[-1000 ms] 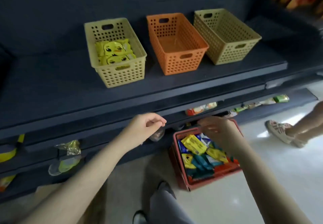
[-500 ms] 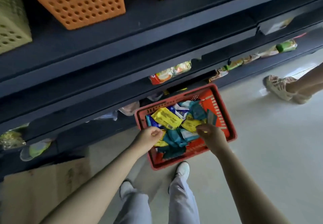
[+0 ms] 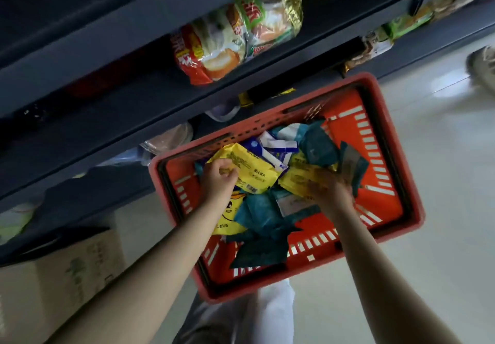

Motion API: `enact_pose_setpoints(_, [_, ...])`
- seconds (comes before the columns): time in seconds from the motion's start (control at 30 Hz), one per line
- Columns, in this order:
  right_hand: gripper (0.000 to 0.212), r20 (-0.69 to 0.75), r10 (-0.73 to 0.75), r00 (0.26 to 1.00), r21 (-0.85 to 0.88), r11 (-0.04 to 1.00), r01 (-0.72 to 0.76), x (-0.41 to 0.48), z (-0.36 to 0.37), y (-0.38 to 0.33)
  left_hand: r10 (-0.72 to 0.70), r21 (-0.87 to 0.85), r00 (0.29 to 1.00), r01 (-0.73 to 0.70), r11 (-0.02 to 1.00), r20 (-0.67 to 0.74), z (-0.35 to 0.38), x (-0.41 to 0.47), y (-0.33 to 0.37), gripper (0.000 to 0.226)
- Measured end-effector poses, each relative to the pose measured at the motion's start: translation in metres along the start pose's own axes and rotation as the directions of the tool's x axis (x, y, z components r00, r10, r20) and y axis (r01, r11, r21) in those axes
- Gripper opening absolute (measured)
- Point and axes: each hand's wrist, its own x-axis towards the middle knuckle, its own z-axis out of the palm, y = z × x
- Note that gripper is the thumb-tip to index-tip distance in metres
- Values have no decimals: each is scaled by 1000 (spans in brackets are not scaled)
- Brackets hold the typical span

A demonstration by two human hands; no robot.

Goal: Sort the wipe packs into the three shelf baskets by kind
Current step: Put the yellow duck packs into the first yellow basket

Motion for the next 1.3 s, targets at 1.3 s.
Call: enact_pose_setpoints(1.3, [68,24,-154,988,857,512,59,-244,-182,-110,-21,-615,990,101,782,136,-181,-250,141,12])
